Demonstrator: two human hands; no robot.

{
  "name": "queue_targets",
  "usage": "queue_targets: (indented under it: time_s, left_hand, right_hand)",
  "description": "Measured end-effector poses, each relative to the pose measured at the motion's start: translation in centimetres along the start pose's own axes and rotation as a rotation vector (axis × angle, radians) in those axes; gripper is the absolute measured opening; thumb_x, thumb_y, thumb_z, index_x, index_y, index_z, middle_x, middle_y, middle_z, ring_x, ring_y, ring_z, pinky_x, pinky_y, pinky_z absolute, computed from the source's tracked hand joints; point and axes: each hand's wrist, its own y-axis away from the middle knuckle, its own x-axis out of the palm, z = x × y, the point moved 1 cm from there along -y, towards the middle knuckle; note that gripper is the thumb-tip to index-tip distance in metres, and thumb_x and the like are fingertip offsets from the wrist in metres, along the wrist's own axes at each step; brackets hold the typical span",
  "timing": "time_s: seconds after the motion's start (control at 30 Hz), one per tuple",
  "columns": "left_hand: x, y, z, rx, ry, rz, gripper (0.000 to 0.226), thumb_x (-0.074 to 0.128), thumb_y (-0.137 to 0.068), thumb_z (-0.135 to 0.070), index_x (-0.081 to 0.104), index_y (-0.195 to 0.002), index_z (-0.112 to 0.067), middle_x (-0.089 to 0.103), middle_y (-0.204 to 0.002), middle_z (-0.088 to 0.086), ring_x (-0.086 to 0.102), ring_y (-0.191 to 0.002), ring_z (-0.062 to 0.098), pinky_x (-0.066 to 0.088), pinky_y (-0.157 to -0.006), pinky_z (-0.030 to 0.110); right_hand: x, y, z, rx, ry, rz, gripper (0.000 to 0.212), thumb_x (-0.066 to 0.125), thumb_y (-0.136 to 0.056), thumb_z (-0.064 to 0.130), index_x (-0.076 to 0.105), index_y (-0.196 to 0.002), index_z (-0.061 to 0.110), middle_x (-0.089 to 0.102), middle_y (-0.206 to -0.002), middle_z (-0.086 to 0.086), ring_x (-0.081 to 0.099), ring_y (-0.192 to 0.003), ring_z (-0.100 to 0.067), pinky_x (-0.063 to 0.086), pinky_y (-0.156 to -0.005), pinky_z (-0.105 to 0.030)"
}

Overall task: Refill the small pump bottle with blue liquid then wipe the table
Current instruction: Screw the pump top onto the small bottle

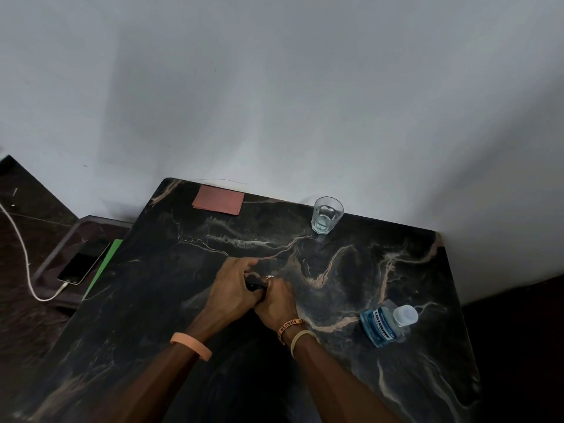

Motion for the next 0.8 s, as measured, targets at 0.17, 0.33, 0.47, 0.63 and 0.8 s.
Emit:
queue_targets:
  time_s: [0.17, 0.33, 0.47, 0.63, 0.8]
  left_hand:
    - [-0.1, 0.0, 0.1, 0.035, 0.022, 0.013, 0.063, 0.083, -0.073, -0.022, 0.057, -0.130, -0.021, 0.062, -0.113, -0.005, 0.057, -0.103, 0.008, 0.046, -0.090, 0.020]
    - [-0.2, -0.1, 0.1, 0.006, -0.014, 0.001, 0.061, 0.082, -0.075, -0.031, 0.056, -0.130, -0.021, 0.058, -0.119, -0.002, 0.052, -0.103, 0.007, 0.043, -0.090, 0.022]
    - [-0.2, 0.1, -0.2, 0.070, 0.036, 0.027, 0.064, 0.084, -0.073, -0.021, 0.057, -0.131, -0.019, 0.061, -0.116, -0.004, 0.056, -0.111, 0.011, 0.046, -0.097, 0.027]
    - [-0.9, 0.3, 0.0, 0.073, 0.062, 0.025, 0.061, 0.087, -0.068, -0.018, 0.063, -0.124, -0.015, 0.065, -0.115, 0.002, 0.060, -0.106, 0.014, 0.049, -0.097, 0.035]
    - [-1.2, 0.1, 0.4, 0.070, 0.077, 0.054, 0.070, 0.089, -0.064, -0.027, 0.060, -0.128, -0.023, 0.060, -0.111, -0.003, 0.060, -0.105, 0.011, 0.052, -0.092, 0.034]
  right_hand:
    - [0.1, -0.1, -0.1, -0.011, -0.033, 0.012, 0.016, 0.071, -0.077, 0.011, 0.075, -0.090, 0.019, 0.074, -0.080, 0.000, 0.066, -0.072, -0.012, 0.037, -0.057, -0.010]
    - [0.1, -0.1, -0.2, -0.006, -0.070, 0.043, 0.017, 0.070, -0.079, 0.008, 0.073, -0.090, 0.020, 0.073, -0.079, 0.003, 0.064, -0.070, -0.006, 0.050, -0.062, -0.018]
    - [0.1, -0.2, -0.3, -0.010, -0.065, 0.021, 0.014, 0.070, -0.077, 0.006, 0.073, -0.087, 0.015, 0.073, -0.079, -0.003, 0.067, -0.073, -0.018, 0.053, -0.064, -0.029]
    - [-0.1, -0.1, 0.0, 0.029, -0.065, 0.026, 0.023, 0.078, -0.072, 0.012, 0.075, -0.095, 0.018, 0.076, -0.088, -0.002, 0.069, -0.081, -0.016, 0.056, -0.071, -0.029]
    - [0.1, -0.1, -0.1, 0.022, -0.055, 0.023, 0.019, 0.073, -0.073, 0.011, 0.074, -0.091, 0.020, 0.074, -0.082, -0.003, 0.069, -0.078, -0.021, 0.057, -0.069, -0.034]
